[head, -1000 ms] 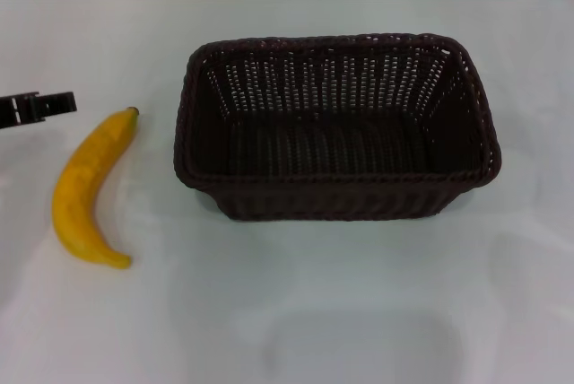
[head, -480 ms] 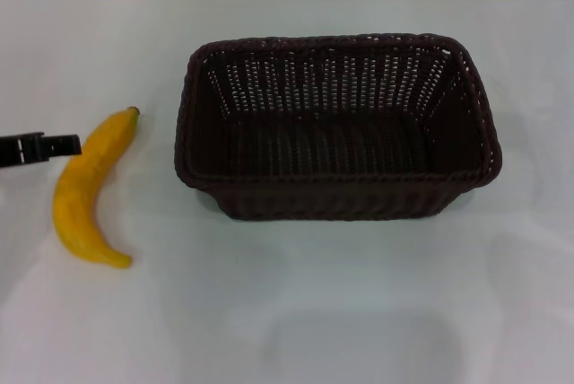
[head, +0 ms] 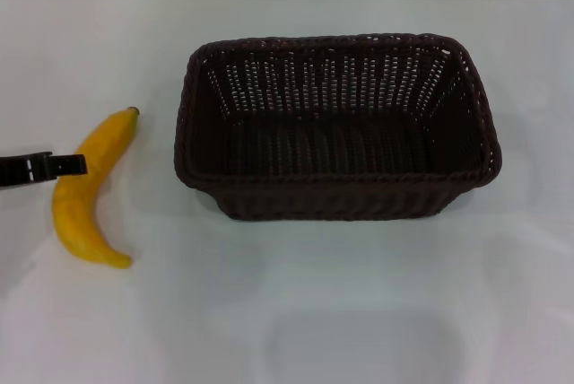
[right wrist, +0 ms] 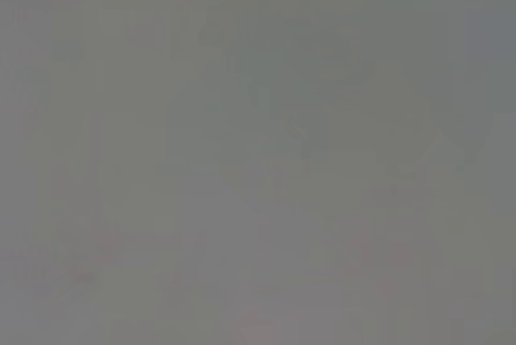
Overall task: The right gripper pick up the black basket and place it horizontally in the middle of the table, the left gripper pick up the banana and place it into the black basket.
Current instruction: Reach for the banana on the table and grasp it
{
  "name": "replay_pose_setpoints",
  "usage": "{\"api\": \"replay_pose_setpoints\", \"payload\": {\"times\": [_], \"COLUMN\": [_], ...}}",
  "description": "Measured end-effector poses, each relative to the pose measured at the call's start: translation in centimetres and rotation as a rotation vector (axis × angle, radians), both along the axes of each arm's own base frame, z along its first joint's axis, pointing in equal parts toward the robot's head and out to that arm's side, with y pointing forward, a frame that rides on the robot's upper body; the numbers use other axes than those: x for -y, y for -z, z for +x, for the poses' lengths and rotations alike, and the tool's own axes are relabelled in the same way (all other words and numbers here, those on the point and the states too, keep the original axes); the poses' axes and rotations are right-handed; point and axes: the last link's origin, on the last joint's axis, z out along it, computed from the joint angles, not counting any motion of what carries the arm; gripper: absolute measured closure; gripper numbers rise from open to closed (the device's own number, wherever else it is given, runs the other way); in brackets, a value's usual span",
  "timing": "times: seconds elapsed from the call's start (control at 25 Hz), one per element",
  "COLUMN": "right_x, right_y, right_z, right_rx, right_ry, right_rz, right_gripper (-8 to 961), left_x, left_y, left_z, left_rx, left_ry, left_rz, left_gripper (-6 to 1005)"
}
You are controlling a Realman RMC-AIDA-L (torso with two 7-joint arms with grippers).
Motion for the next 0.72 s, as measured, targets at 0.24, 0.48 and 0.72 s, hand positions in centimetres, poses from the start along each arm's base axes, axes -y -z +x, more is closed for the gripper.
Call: {"api": "replay_pose_setpoints", "payload": {"times": [0.24, 0.48, 0.72], "right_x": [0.0, -0.1, -0.1], "right_y": [0.4, 0.7, 0.8], "right_z": [-0.2, -0.5, -0.7], "right_rx": [0.001, 0.003, 0.004], "right_ry": [-0.005, -0.015, -0.022], "right_rz": [-0.012, -0.020, -0.024], "right_gripper": [278, 278, 278], "left_x": [-0.5, -1.0, -1.6], "left_y": [0.8, 1.0, 1.3], "left_z": [-0.5, -0.7, -1.1], "left_rx": [-0.001, -0.009, -0.028], "left_ry": [-0.002, 0.013, 0.038], "left_rz": [-0.017, -0.009, -0.004], "left_gripper": [124, 124, 125]}}
